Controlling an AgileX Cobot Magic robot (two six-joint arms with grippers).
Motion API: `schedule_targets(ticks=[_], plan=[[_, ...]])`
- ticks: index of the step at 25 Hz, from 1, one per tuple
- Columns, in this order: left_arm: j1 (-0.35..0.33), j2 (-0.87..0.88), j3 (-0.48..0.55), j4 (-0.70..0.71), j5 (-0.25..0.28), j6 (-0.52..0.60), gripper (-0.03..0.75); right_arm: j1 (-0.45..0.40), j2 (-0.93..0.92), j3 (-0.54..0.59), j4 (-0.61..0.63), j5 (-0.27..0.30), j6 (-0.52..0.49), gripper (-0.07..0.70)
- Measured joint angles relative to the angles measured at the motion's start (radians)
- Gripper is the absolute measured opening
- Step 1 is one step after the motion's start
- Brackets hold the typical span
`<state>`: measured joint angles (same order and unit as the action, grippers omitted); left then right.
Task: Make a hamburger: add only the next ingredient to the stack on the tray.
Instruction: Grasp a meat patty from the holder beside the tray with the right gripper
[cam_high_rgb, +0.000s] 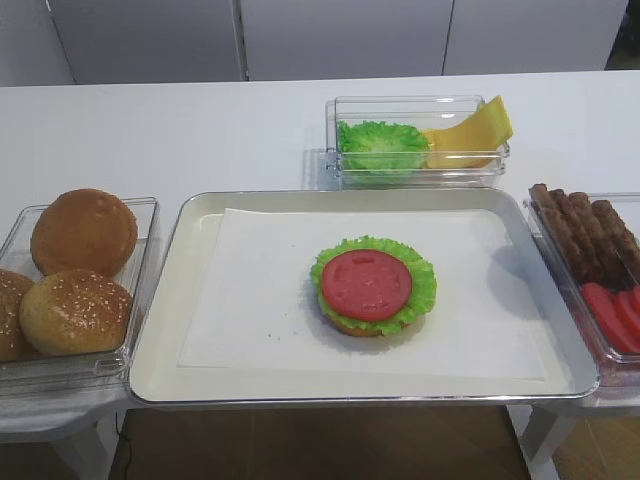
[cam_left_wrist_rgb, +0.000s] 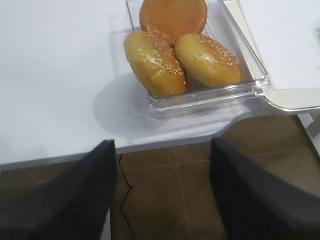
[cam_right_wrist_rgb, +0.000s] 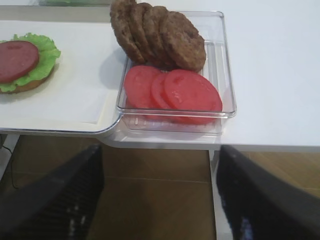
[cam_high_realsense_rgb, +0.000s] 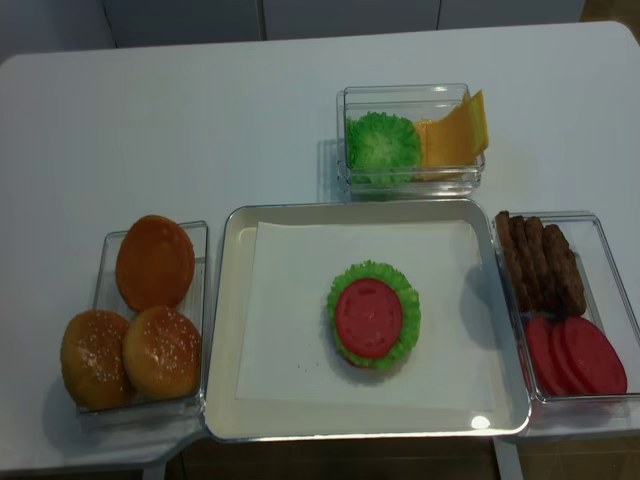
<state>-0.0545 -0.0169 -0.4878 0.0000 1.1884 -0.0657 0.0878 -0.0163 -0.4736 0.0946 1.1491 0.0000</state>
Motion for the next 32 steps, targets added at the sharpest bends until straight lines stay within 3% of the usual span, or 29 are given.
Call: schedule_targets(ticks=[32], plan=[[0.0,0.0,0.0,0.0,0.0,0.0,0.441,0.0,0.0,0.0,0.0,0.0,0.0,0.531]])
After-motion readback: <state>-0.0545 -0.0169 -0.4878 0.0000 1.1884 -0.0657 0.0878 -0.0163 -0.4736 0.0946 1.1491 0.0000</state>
